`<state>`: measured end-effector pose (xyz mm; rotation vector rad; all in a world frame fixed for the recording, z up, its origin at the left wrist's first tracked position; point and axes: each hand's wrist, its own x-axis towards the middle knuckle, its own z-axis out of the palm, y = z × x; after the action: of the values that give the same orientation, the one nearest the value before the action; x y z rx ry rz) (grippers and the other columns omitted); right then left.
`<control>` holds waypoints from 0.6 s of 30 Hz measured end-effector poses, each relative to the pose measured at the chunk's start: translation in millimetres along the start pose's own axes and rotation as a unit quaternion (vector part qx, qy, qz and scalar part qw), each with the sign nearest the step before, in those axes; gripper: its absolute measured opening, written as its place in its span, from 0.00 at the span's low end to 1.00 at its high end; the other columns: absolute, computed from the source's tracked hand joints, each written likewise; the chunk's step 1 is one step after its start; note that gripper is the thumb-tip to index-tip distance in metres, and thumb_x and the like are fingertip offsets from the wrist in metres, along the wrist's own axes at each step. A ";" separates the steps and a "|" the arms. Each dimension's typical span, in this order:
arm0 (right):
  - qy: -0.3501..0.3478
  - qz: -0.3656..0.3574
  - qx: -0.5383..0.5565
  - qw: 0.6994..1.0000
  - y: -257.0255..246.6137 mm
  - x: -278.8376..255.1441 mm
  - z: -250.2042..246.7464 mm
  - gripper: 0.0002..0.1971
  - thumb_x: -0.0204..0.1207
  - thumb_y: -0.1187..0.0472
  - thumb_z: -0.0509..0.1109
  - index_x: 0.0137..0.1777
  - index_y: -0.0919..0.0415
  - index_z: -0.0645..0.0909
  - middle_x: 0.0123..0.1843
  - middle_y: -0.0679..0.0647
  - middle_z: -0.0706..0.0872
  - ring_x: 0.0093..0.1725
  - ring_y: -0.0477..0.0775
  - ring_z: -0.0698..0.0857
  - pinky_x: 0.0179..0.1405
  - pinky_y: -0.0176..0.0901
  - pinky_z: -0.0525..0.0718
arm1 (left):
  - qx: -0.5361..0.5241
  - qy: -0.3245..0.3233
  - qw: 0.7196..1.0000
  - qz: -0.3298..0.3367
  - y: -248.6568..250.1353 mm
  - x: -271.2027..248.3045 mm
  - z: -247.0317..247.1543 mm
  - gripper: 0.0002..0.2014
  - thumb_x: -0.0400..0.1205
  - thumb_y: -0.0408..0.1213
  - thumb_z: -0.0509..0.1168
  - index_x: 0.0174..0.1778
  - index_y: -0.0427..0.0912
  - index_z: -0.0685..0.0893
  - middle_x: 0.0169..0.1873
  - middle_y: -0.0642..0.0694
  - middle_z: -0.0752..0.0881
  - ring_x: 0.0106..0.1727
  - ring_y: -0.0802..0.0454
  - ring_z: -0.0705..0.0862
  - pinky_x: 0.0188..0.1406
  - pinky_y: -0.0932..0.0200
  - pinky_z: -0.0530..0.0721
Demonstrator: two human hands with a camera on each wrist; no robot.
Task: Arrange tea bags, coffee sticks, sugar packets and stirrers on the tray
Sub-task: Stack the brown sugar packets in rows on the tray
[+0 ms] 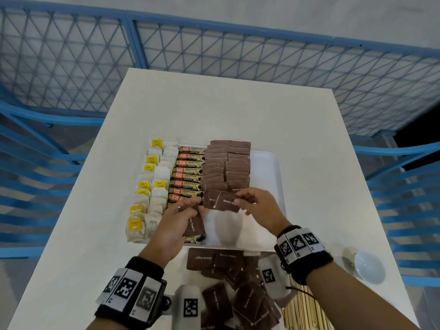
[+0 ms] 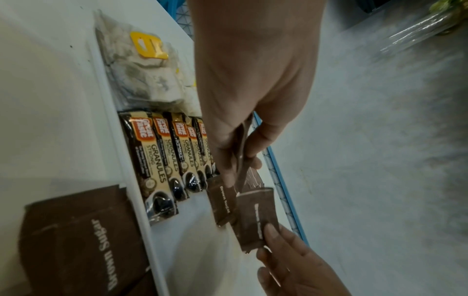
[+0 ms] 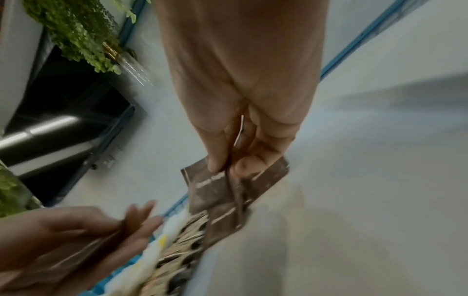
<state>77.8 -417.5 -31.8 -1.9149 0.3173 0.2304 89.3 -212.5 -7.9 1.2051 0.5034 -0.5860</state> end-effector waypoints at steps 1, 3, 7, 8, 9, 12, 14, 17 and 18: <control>0.016 0.004 -0.017 1.000 2.3 3.5 -5.5 0.05 0.73 0.66 0.73 0.46 0.58 0.83 0.35 0.47 0.84 0.33 0.40 0.80 0.29 0.24 0.78 | 0.024 -0.006 1.000 0.010 0.4 -1.6 -0.3 0.13 0.81 0.20 0.57 0.52 0.38 0.83 0.32 0.44 0.88 0.42 0.47 0.86 0.40 0.55 0.87; 0.037 0.008 -0.063 0.997 5.5 10.4 -14.2 0.04 0.73 0.66 0.73 0.47 0.59 0.85 0.37 0.49 0.84 0.36 0.43 0.80 0.32 0.22 0.76 | 0.067 -0.015 0.997 0.028 0.4 -4.1 -0.9 0.14 0.81 0.20 0.59 0.50 0.41 0.85 0.35 0.47 0.90 0.43 0.49 0.87 0.38 0.58 0.88; 0.052 -0.012 -0.140 0.989 5.9 22.2 -19.3 0.05 0.73 0.67 0.73 0.47 0.64 0.86 0.45 0.55 0.85 0.41 0.48 0.79 0.35 0.17 0.73 | 0.110 -0.011 0.993 0.048 0.6 -4.8 -1.5 0.13 0.79 0.22 0.63 0.47 0.44 0.86 0.38 0.51 0.92 0.45 0.53 0.88 0.39 0.60 0.87; 0.054 -0.018 -0.154 0.986 4.6 24.4 -19.2 0.05 0.72 0.68 0.73 0.47 0.66 0.86 0.45 0.56 0.84 0.39 0.48 0.79 0.35 0.16 0.72 | 0.116 -0.012 0.992 0.057 1.1 -4.7 -0.7 0.12 0.79 0.21 0.63 0.47 0.43 0.86 0.39 0.50 0.91 0.44 0.54 0.87 0.35 0.62 0.87; 0.056 -0.023 -0.164 0.985 3.6 26.4 -18.6 0.05 0.72 0.69 0.73 0.47 0.67 0.85 0.45 0.56 0.84 0.37 0.46 0.78 0.34 0.16 0.72 | 0.120 -0.013 0.991 0.065 2.0 -4.4 0.4 0.12 0.79 0.21 0.63 0.47 0.42 0.86 0.40 0.50 0.91 0.43 0.54 0.87 0.31 0.64 0.86; 0.071 -0.039 -0.196 0.977 3.2 32.2 -15.3 0.04 0.72 0.67 0.73 0.46 0.65 0.85 0.45 0.56 0.84 0.37 0.45 0.76 0.35 0.18 0.71 | 0.127 -0.017 0.988 0.084 3.6 -1.3 2.2 0.12 0.79 0.21 0.64 0.46 0.43 0.86 0.42 0.49 0.90 0.41 0.57 0.88 0.30 0.64 0.85; 0.078 -0.040 -0.216 0.973 4.8 34.8 -12.2 0.05 0.72 0.66 0.73 0.46 0.65 0.84 0.45 0.57 0.84 0.40 0.47 0.76 0.36 0.21 0.70 | 0.157 -0.011 0.982 0.103 3.4 2.3 3.1 0.12 0.78 0.22 0.66 0.44 0.45 0.86 0.43 0.48 0.89 0.45 0.55 0.87 0.37 0.62 0.86; 0.086 -0.038 -0.221 0.971 6.3 35.3 -8.3 0.06 0.72 0.66 0.71 0.48 0.65 0.82 0.46 0.56 0.81 0.43 0.49 0.77 0.38 0.25 0.72 | 0.217 0.013 0.967 0.130 0.1 10.3 2.7 0.14 0.75 0.21 0.69 0.42 0.48 0.83 0.42 0.46 0.86 0.44 0.52 0.85 0.42 0.58 0.85; 0.091 -0.042 -0.223 0.970 6.3 34.0 -7.3 0.07 0.72 0.66 0.71 0.50 0.64 0.81 0.46 0.54 0.78 0.43 0.50 0.77 0.41 0.26 0.75 | 0.243 0.018 0.960 0.139 -0.7 13.7 2.5 0.14 0.75 0.22 0.70 0.42 0.49 0.82 0.42 0.45 0.86 0.43 0.50 0.85 0.43 0.55 0.85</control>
<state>107.9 -430.1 -45.3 -2.3970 0.3242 0.0720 99.2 -217.2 -16.5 1.7238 0.2144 -0.4564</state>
